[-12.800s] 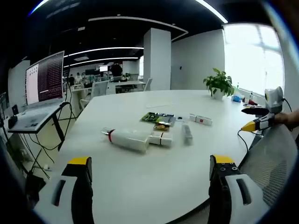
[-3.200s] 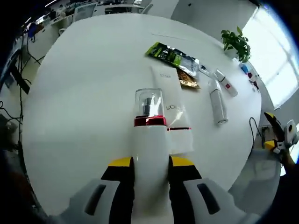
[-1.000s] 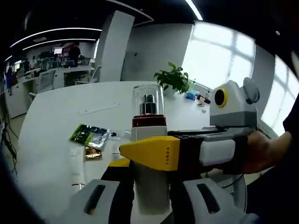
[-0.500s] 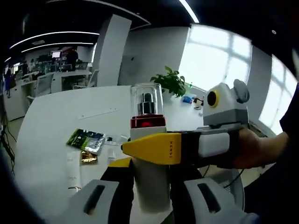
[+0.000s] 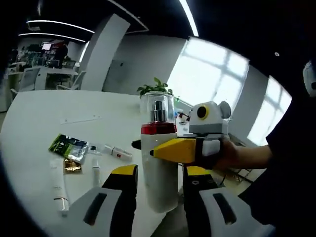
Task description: Arrange the skincare products in the storage area until every visible bottle or jar stands upright without overlapping.
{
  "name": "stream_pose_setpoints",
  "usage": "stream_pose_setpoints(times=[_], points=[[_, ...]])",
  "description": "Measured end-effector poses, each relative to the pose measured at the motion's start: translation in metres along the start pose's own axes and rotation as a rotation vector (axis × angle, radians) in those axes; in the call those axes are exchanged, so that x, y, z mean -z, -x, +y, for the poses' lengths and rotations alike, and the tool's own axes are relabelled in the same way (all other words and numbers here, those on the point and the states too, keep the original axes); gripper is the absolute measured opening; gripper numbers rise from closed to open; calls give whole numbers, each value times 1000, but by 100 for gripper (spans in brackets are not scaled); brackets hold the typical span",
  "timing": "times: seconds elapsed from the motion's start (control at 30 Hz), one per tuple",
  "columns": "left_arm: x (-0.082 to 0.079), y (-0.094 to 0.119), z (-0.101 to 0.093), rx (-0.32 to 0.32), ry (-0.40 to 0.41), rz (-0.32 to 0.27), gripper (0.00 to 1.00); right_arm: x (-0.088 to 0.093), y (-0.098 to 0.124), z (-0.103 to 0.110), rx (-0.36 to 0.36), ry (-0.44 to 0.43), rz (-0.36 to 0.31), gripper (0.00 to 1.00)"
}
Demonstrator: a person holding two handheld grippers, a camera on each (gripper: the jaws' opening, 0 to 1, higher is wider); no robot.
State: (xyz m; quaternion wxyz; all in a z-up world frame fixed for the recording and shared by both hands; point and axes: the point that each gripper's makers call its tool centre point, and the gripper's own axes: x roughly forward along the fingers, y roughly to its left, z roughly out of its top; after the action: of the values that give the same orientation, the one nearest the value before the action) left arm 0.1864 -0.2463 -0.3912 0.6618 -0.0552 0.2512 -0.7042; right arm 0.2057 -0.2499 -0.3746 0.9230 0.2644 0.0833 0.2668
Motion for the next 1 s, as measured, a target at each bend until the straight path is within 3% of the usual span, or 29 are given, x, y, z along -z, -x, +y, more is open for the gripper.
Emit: stream_pose_setpoints(times=[0.13,0.27,0.53,0.67,0.8,0.9,0.93,1.0], points=[[-13,12,-14,124,34,-38,36,-2,6,15,-110,1,19,21],[-22,19,-22,190,37,-52,39,-4,9,23,-173,-43,11,21],[-42,20,-37,311,63,-92,43,3,10,47,-295,-14,77,21],[-48,15,-43,338,56,-85,43,5,9,66,-392,-19,103,21],[-47,8,-52,362,32,-57,41,5,6,74,-436,-23,108,21],[-55,5,-54,343,11,-91,39,4,4,74,-446,-30,113,21],[-54,5,-56,344,-5,-86,31,4,3,73,-448,-25,111,21],[-55,4,-52,319,-7,-83,26,2,4,74,-457,-4,117,21]])
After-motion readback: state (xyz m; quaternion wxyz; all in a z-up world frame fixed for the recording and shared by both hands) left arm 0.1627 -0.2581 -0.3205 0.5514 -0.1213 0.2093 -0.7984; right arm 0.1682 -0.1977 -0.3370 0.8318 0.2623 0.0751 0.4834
